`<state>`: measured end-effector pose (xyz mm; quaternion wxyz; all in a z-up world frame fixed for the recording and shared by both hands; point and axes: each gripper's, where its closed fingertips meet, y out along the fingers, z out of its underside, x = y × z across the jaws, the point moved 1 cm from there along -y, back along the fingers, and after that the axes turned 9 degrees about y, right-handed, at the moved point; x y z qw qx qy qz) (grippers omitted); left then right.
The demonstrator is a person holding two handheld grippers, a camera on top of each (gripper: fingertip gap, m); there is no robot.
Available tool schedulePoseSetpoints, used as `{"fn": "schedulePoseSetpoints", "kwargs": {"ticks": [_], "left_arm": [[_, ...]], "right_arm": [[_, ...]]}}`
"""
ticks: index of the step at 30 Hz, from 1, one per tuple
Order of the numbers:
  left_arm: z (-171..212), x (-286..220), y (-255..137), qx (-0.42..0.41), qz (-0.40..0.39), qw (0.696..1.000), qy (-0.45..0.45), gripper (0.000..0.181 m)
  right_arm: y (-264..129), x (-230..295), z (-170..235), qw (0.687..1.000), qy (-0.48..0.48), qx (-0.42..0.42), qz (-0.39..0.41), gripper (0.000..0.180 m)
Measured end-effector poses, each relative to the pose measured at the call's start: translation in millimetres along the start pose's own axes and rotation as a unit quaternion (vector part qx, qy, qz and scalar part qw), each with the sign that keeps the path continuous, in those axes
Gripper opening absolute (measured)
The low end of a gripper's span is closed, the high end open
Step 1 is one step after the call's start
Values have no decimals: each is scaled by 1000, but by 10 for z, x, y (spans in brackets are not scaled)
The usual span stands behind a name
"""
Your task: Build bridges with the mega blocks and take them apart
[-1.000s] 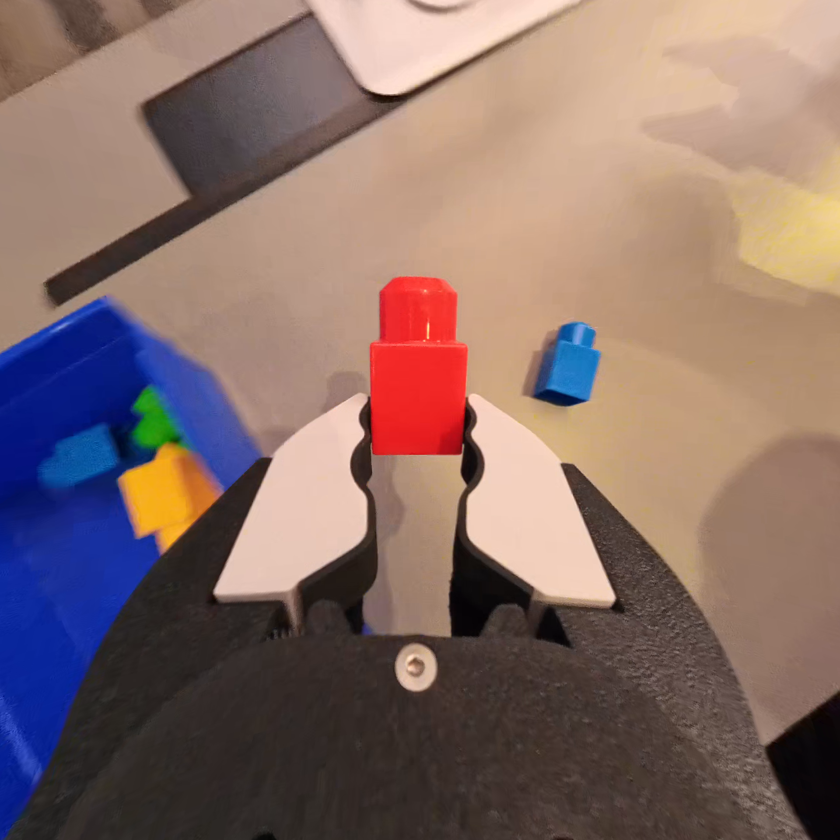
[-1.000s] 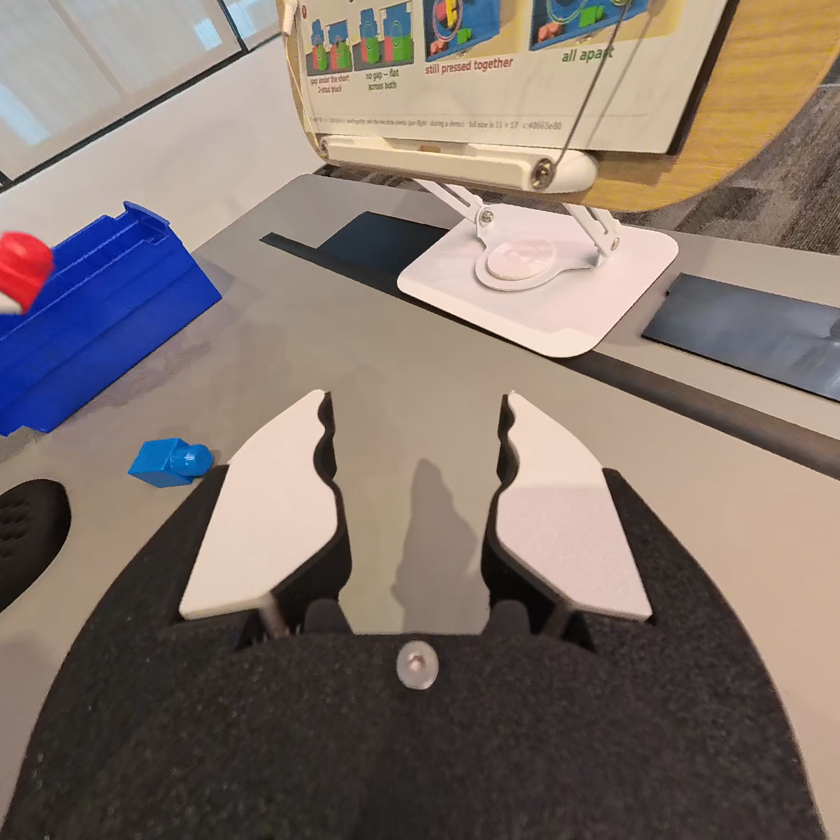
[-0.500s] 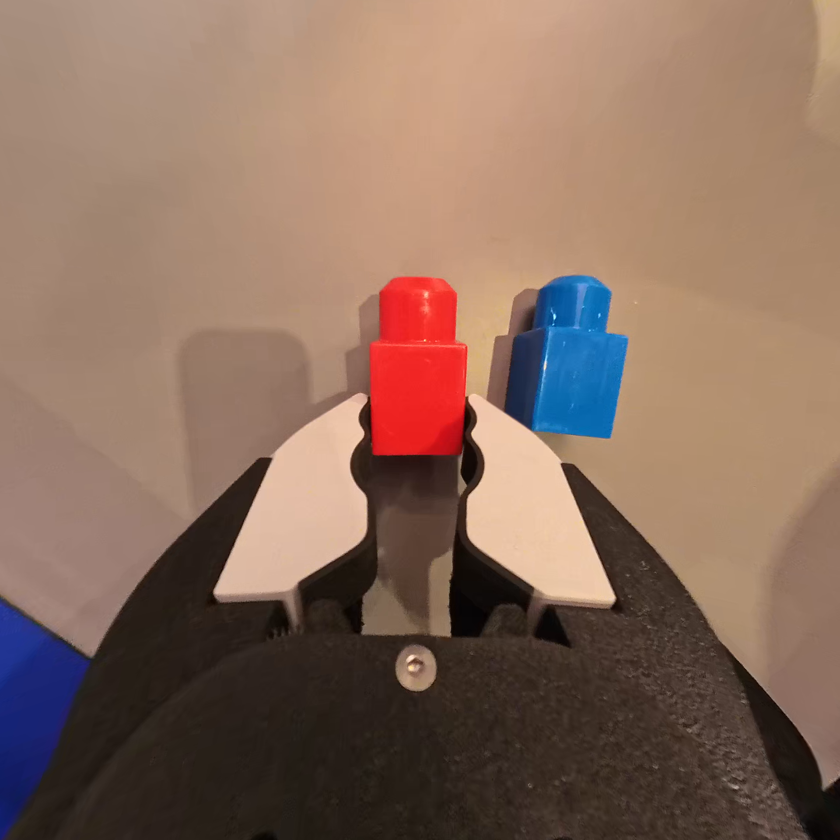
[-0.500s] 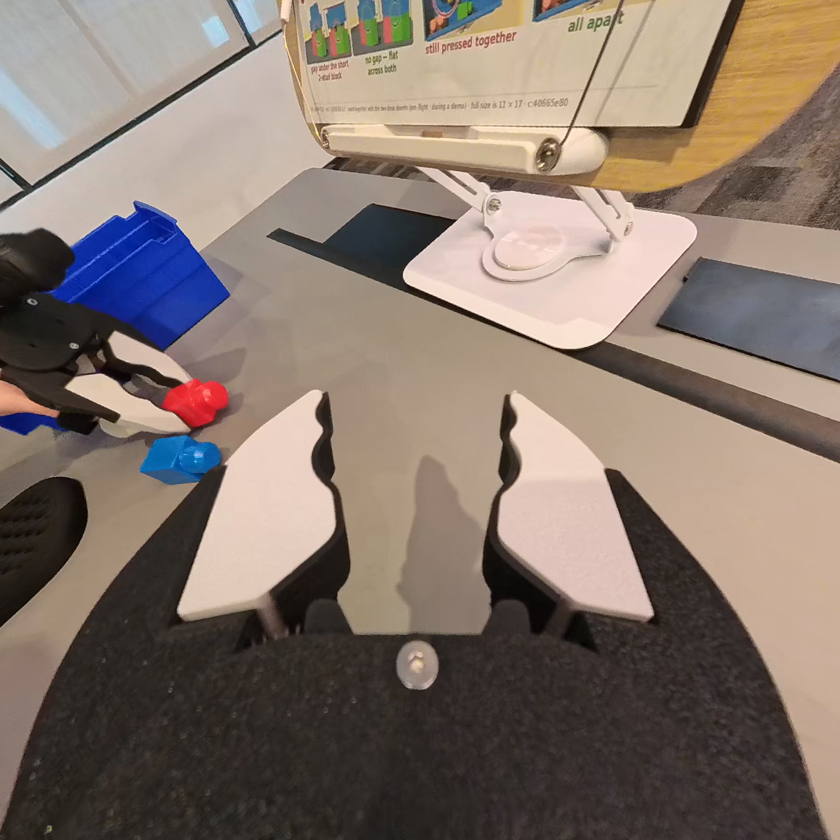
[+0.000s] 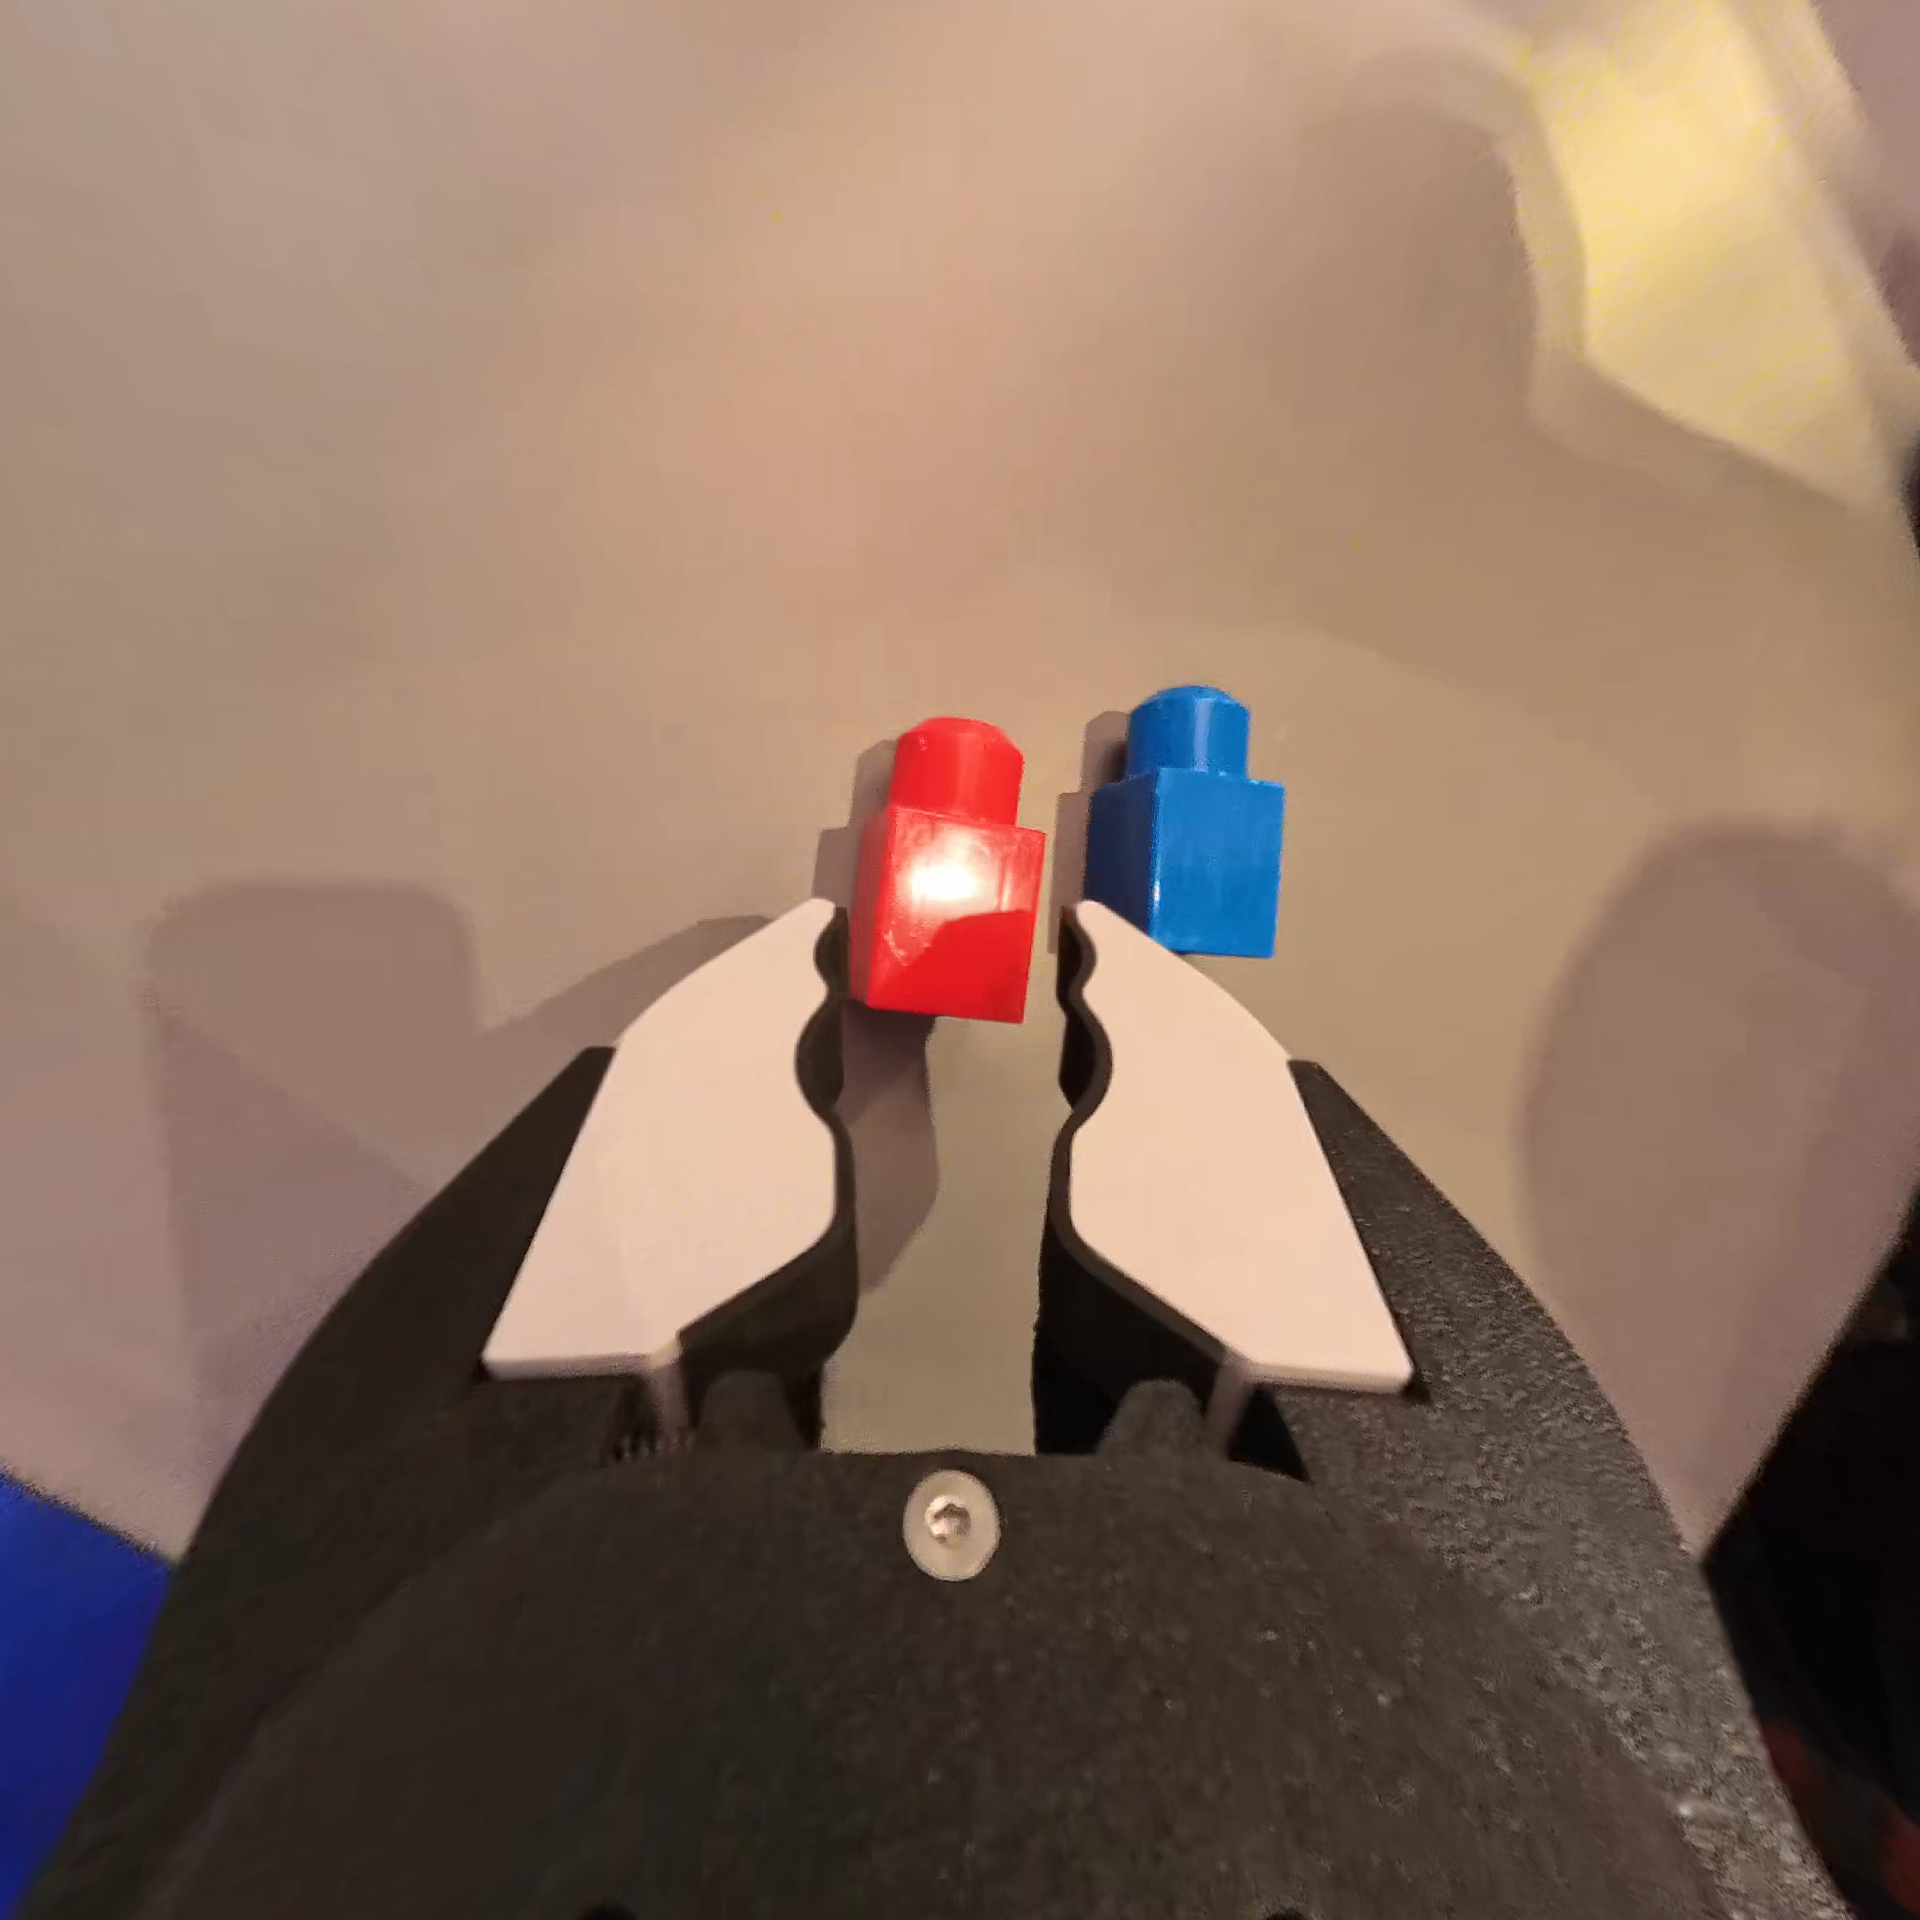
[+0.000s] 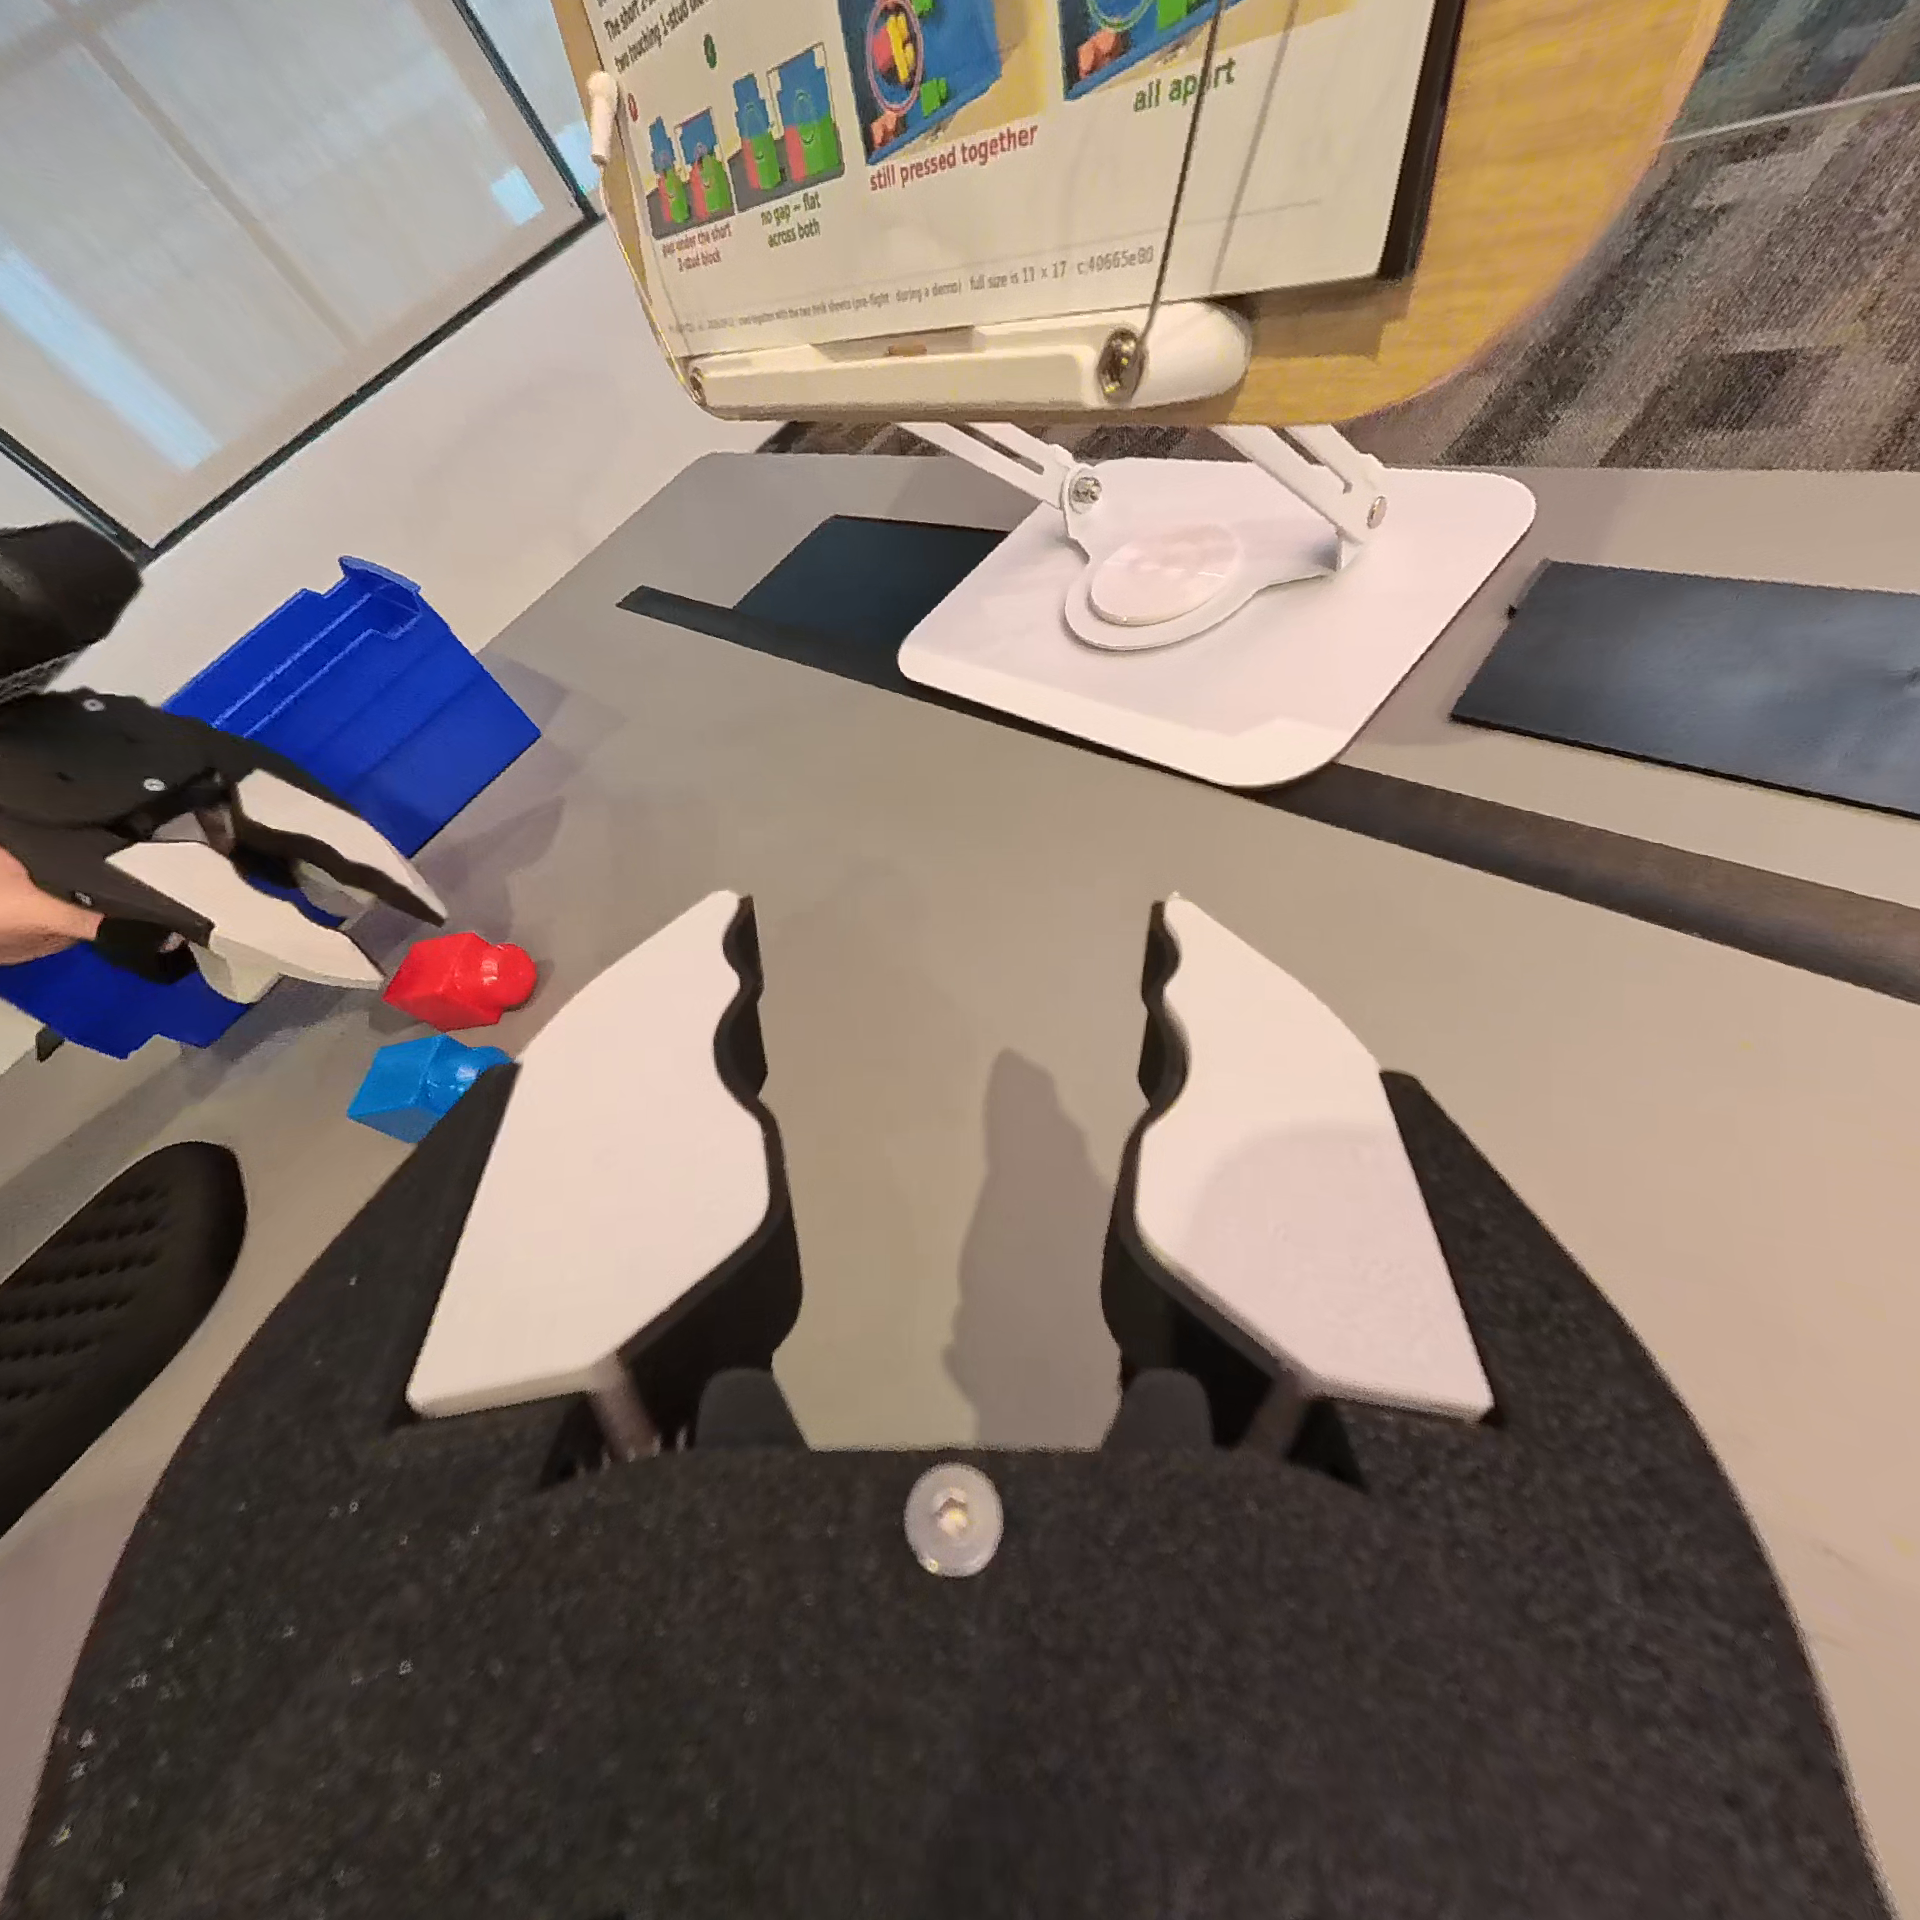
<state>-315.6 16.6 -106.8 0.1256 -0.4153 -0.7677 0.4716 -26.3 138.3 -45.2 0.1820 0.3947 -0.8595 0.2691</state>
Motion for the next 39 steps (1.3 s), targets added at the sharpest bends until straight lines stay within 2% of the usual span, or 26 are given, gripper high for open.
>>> {"fn": "schedulePoseSetpoints", "kwargs": {"ticks": [4,7,11,19,39], "left_arm": [[88,16,62,25,11,1000,12,34],[75,-27,57,-2,39,999,-12,22],[69,-52,10,-38,63,997,-39,18],[52,-80,95,-33,73,996,-43,18],[-32,-131,143,3,40,999,36,14]], "right_arm": [[6,-46,18,1000,4,5,3,70],[7,-64,16,1000,6,4,4,70],[37,-54,15,1000,5,9,3,69],[41,20,0,1000,-10,14,3,69],[47,11,8,1000,-4,13,-1,69]]}}
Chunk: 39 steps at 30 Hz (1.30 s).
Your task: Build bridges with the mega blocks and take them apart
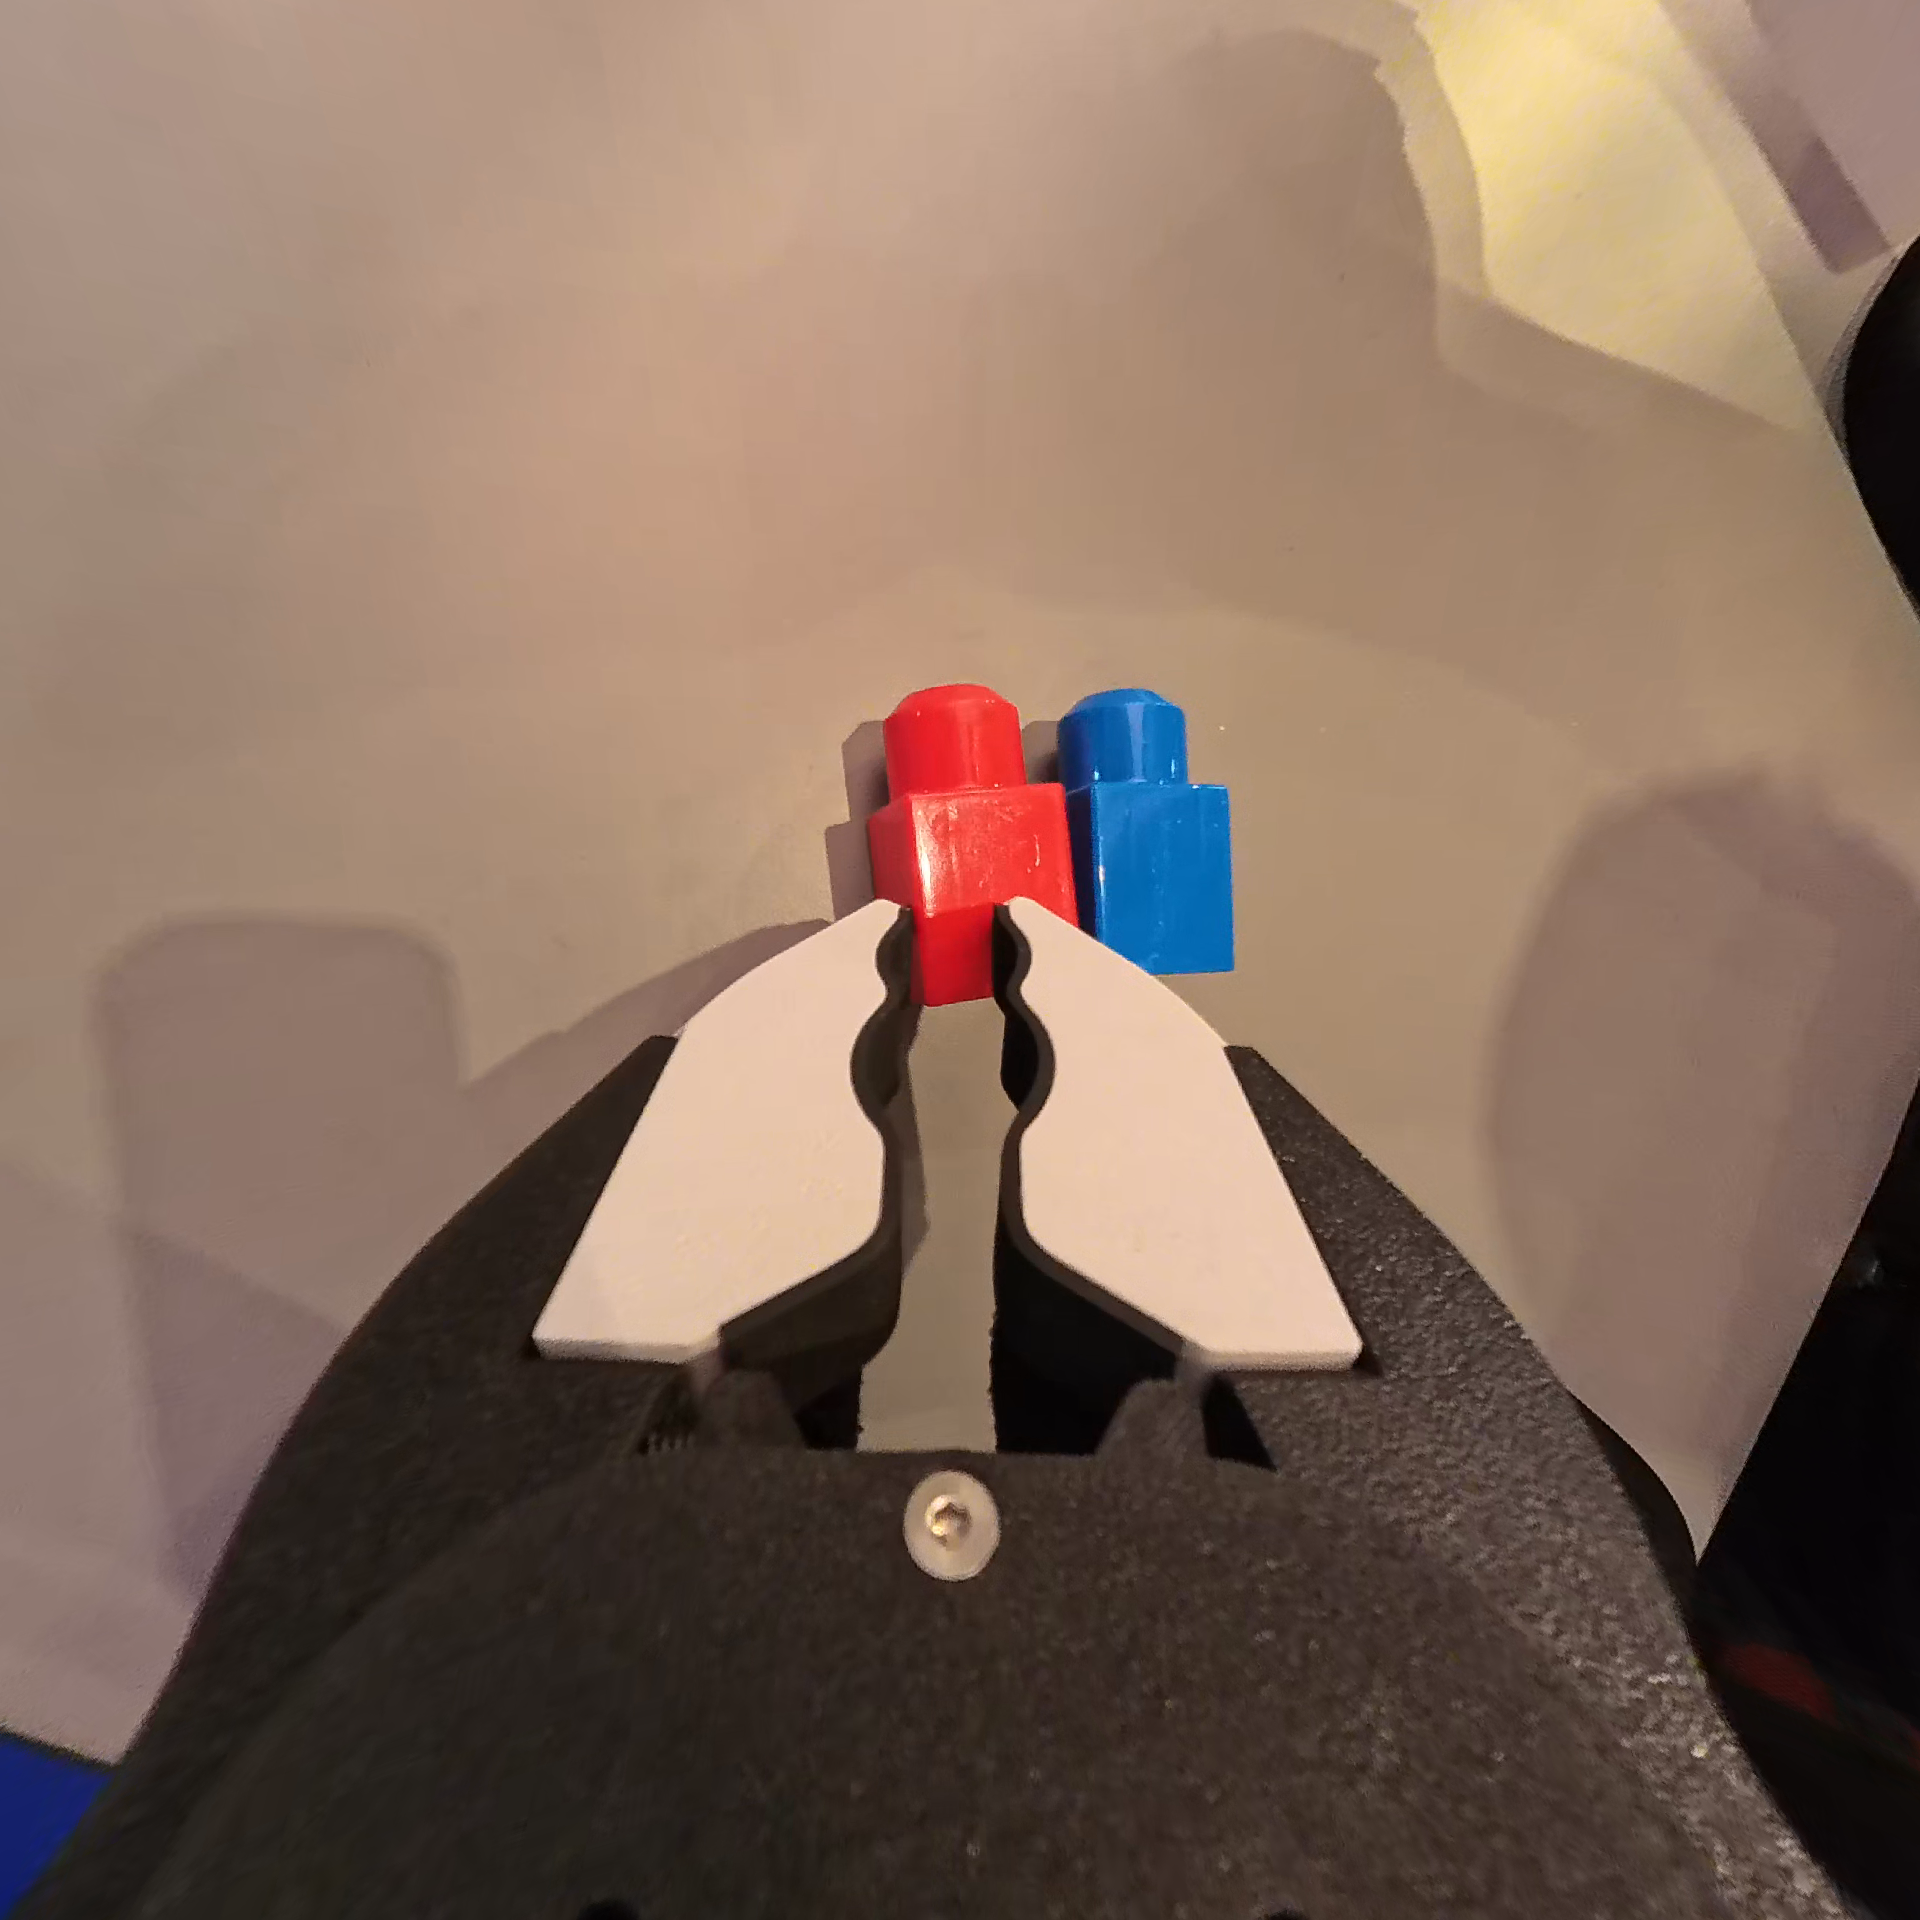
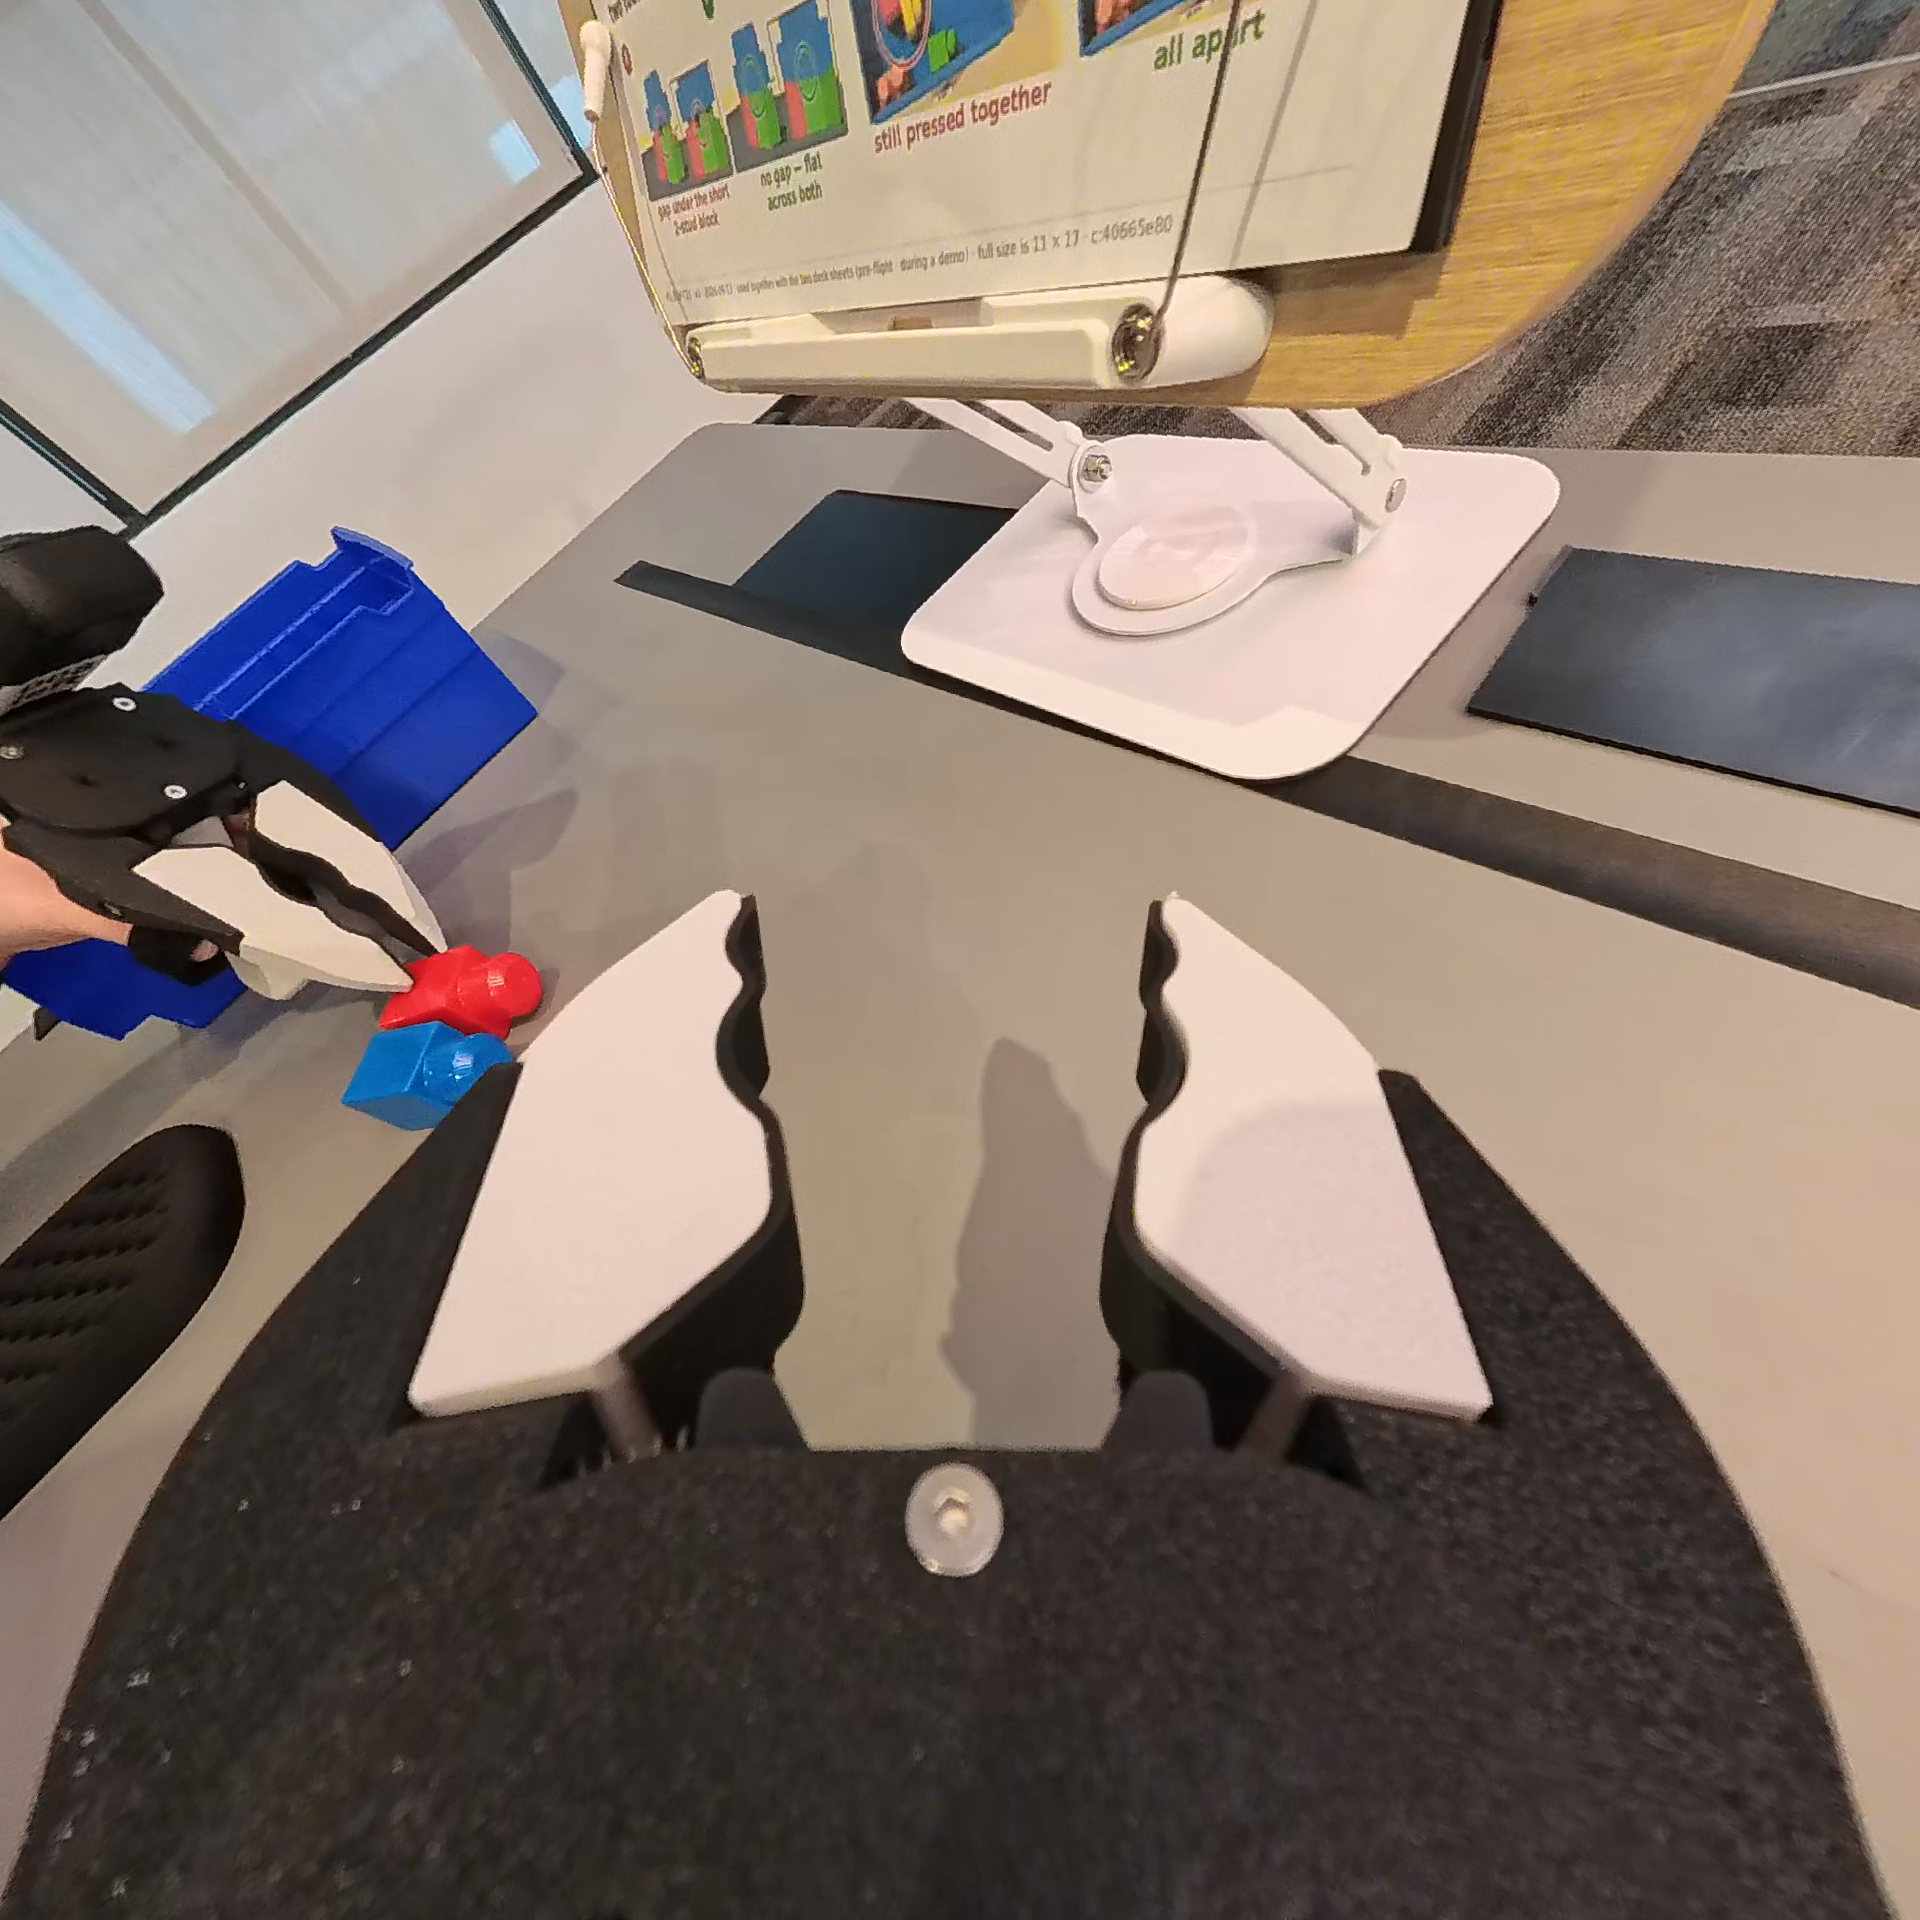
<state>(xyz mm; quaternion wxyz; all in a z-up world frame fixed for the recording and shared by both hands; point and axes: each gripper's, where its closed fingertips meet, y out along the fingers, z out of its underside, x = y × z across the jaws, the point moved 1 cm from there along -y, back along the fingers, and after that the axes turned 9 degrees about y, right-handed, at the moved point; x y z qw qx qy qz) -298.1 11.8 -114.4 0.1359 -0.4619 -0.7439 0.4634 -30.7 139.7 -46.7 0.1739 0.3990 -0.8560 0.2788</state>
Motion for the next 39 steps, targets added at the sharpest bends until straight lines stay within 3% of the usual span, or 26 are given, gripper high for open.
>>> {"fn": "schedulePoseSetpoints", "kwargs": {"ticks": [17,20,23,26,28,31,35,39], "left_arm": [[-27,28,-86,-3,-30,999,10,14],[-312,66,-570,-80,-84,993,21,13],[-512,134,-1397,-152,-176,972,29,20],[-279,466,-2133,-147,-313,938,5,21],[71,731,-2329,-99,-356,929,-9,20],[639,1088,-2193,-43,-316,938,-133,23],[670,1083,-1854,-161,-133,943,-257,18],[867,1215,-1934,-175,-165,937,-255,19]], "right_arm": [[10,-3,30,1000,2,8,-3,69],[7,-19,35,1000,2,9,-2,69],[5,-38,33,1000,0,9,2,69],[22,-33,35,1000,3,9,1,69],[48,-14,58,1000,1,15,-2,69],[87,20,98,1000,-6,26,-3,69],[108,46,120,999,-12,32,-3,70],[89,9,122,999,-9,32,0,70]]}}
